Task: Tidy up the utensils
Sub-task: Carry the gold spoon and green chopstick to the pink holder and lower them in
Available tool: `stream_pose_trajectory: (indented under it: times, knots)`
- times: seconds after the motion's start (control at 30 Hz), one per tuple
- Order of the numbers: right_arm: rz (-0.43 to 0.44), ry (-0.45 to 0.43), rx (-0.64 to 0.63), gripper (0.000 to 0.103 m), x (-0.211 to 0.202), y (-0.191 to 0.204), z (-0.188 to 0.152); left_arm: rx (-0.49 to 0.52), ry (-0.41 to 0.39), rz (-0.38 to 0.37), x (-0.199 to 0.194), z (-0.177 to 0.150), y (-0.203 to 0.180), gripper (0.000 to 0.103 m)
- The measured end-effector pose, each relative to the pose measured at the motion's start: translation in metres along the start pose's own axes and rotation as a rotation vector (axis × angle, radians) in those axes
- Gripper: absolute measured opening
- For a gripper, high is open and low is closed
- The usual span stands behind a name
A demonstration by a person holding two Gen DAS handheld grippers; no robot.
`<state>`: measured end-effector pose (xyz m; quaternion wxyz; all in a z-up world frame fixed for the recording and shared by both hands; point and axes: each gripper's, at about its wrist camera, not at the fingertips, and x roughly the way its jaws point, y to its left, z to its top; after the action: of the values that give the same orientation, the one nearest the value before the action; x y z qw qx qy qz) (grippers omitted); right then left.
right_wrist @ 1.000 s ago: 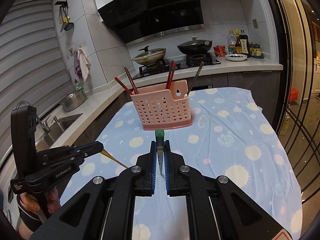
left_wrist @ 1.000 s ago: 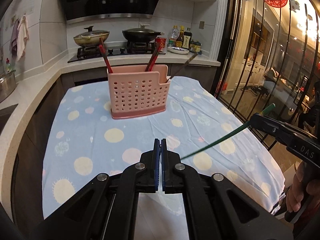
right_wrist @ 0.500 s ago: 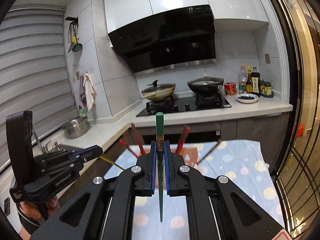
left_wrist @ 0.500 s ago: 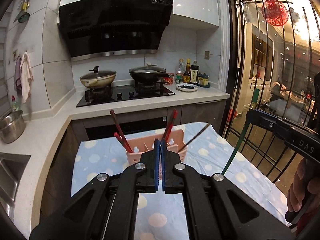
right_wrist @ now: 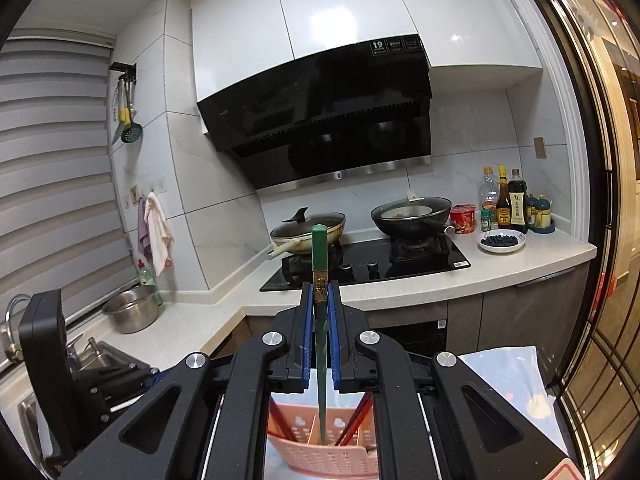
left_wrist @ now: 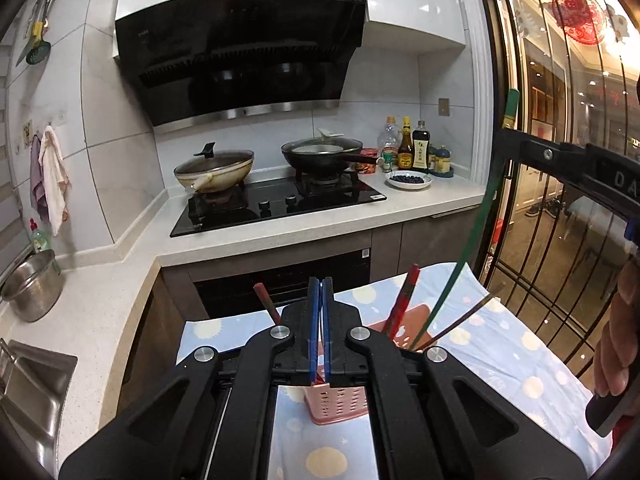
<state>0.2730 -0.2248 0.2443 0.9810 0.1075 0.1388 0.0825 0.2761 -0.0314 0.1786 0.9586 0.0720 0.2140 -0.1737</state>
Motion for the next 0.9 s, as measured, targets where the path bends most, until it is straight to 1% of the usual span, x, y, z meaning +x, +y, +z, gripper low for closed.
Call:
stream_pose_trajectory:
  times: [0.13,0.23,0.47,0.63,0.67,0.7,0.73,0.77,0.9]
  knots:
    - [-0.013,0.034,0.001,0.007,0.030,-0.003,-0.006,-0.003,0.033,0.003,0.021,-0.006,0.005,0.001]
    - [-0.019,0.077,-0.003,0.007,0.051,-0.003,-0.020,-0.001,0.053,0.000,0.032,-0.011,0.009,0.001]
    - [-0.017,0.172,-0.035,0.007,0.082,0.006,-0.054,-0.007,0.085,-0.016,0.051,-0.020,0.010,0.001]
    - [-0.015,0.226,-0.056,0.008,0.096,0.011,-0.067,-0.019,0.099,-0.016,0.059,-0.022,0.012,0.003]
    - [-0.016,0.226,-0.050,0.015,0.096,0.011,-0.069,-0.024,0.104,-0.012,0.060,-0.022,0.013,0.016]
    - [-0.020,0.225,-0.045,0.018,0.094,0.010,-0.070,-0.032,0.103,-0.005,0.060,-0.023,0.014,0.041]
    - [-0.023,0.222,-0.039,0.025,0.093,0.009,-0.070,-0.038,0.091,0.016,0.058,-0.024,0.015,0.052]
    - [-0.022,0.218,-0.031,0.028,0.090,0.008,-0.071,-0.035,0.080,0.031,0.056,-0.024,0.014,0.060]
    - [-0.019,0.216,-0.023,0.029,0.080,0.005,-0.072,-0.042,0.074,0.031,0.049,-0.027,0.015,0.060]
